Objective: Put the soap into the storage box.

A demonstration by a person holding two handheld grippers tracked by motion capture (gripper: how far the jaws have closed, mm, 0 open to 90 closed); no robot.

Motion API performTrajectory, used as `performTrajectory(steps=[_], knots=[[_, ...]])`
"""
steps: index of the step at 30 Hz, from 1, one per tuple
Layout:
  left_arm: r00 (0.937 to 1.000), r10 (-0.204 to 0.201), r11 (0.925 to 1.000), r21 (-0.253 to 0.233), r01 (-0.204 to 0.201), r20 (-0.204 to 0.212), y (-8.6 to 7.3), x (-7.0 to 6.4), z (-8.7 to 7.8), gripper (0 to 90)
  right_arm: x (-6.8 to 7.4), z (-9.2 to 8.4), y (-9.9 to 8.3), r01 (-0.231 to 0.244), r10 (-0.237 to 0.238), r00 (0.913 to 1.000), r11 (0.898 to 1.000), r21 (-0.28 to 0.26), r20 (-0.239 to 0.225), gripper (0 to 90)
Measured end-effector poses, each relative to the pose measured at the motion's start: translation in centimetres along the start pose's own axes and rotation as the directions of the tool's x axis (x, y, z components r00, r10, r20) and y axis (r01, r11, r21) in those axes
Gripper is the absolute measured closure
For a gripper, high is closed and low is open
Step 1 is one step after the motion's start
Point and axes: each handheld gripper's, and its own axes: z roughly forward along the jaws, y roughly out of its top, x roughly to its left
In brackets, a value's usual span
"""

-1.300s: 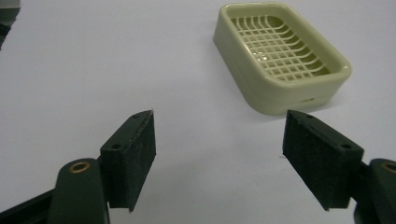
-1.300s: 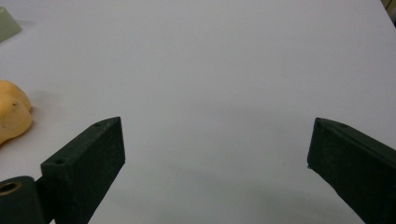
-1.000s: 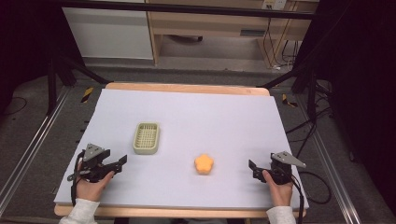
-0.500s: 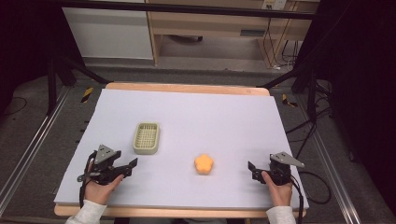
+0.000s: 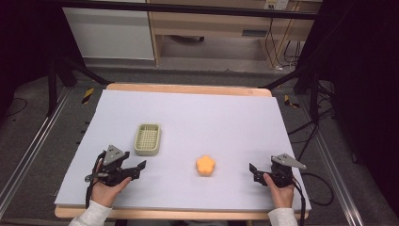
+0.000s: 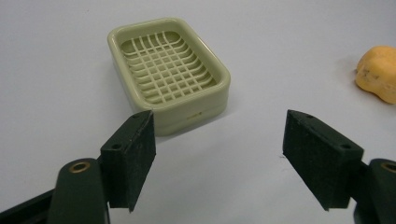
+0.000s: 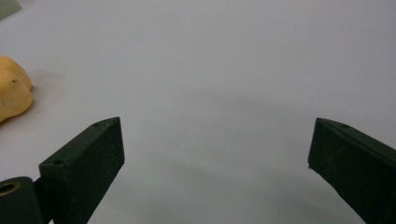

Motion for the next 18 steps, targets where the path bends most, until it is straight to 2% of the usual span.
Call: performTrajectory(steps=[11, 18], knots=[[0.9996, 0.026, 0.9996, -0.008, -0.026, 0.005, 1.5, -0.6, 0.1, 24.5, 0.2, 0.0, 0.0, 0.02, -0.02, 0.9998, 1.0, 0.002, 0.003, 5.3], [0.9992, 0.038, 0.999, -0.022, -0.037, 0.012, 3.0, -0.9, 0.4, 24.2, 0.2, 0.1, 0.0, 0.026, -0.026, 0.9996, 1.0, 0.007, -0.005, 6.4]])
